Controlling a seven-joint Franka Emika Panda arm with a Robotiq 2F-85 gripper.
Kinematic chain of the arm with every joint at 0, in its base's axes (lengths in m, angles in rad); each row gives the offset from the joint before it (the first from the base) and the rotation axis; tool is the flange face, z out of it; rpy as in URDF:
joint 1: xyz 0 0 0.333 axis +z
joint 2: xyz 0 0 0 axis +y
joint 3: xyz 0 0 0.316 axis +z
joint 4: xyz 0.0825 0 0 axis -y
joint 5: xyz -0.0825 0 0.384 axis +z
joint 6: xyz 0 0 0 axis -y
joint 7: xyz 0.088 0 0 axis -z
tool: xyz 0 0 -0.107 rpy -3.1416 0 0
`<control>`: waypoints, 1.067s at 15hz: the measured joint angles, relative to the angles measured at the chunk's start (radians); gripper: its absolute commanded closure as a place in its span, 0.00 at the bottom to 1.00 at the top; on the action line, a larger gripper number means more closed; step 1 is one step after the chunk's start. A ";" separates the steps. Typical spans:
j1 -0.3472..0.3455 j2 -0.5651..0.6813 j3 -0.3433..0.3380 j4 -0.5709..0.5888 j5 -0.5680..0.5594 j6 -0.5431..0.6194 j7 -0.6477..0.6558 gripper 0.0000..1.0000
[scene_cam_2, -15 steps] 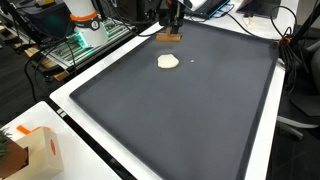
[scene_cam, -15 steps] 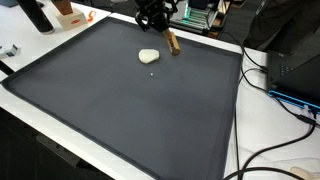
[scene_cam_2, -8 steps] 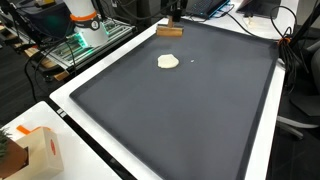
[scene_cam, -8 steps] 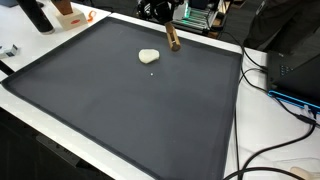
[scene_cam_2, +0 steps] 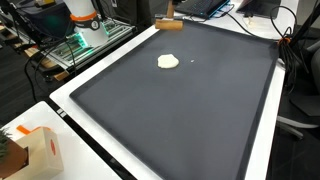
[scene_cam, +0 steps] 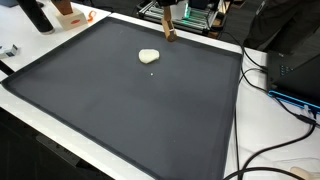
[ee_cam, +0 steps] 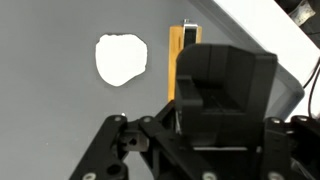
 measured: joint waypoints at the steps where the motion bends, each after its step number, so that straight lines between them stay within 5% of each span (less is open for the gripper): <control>1: 0.005 -0.010 0.002 0.000 -0.023 -0.003 0.002 0.81; 13: 0.044 -0.105 0.014 0.001 -0.126 -0.013 -0.229 0.81; 14: 0.044 -0.112 0.014 0.001 -0.129 -0.017 -0.257 0.56; 16: 0.044 -0.126 0.013 0.001 -0.130 -0.024 -0.294 0.56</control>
